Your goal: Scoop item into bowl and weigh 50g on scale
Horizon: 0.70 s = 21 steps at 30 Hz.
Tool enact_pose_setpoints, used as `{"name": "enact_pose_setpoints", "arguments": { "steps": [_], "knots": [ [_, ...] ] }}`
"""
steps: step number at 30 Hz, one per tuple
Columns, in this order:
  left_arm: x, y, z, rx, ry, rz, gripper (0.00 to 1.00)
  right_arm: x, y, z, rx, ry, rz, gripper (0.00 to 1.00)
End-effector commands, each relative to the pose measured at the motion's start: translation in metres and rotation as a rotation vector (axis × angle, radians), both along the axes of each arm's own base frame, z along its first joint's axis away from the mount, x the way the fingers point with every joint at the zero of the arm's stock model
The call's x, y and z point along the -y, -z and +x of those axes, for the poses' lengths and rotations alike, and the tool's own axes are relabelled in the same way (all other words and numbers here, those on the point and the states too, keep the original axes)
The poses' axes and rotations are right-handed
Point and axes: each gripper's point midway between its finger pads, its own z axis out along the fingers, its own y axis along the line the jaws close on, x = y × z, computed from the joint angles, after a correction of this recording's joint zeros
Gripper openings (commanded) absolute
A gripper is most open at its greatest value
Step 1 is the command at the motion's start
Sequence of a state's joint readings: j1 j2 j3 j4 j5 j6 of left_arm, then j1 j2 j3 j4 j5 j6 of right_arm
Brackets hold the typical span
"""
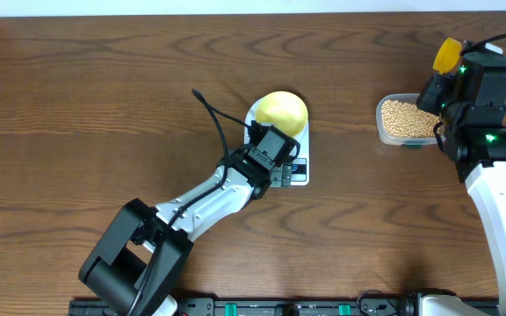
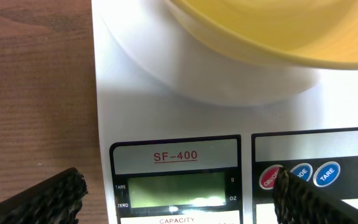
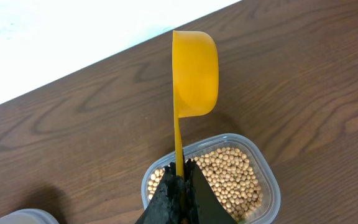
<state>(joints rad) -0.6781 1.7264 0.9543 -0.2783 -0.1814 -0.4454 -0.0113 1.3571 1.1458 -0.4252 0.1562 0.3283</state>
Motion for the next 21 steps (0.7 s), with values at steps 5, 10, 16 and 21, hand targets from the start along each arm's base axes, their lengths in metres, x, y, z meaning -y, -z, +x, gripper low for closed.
{"name": "enact_pose_setpoints", "arguments": {
  "steps": [5, 10, 16, 21],
  "knots": [
    [0.004, -0.001, 0.003, 0.003, -0.003, -0.012, 0.98, 0.001, -0.006, 0.003, 0.012, -0.001, -0.008, 0.01],
    [0.005, 0.008, 0.003, -0.007, -0.004, -0.005, 0.98, 0.001, -0.006, 0.003, 0.012, -0.001, -0.008, 0.01],
    [0.005, 0.008, 0.003, -0.006, -0.003, -0.004, 0.98, 0.001, -0.005, 0.002, 0.008, -0.001, -0.008, 0.01],
    [0.005, 0.009, 0.003, -0.008, -0.003, -0.003, 0.98, 0.001, -0.005, 0.002, 0.009, -0.001, -0.007, 0.01]
  ]
}}
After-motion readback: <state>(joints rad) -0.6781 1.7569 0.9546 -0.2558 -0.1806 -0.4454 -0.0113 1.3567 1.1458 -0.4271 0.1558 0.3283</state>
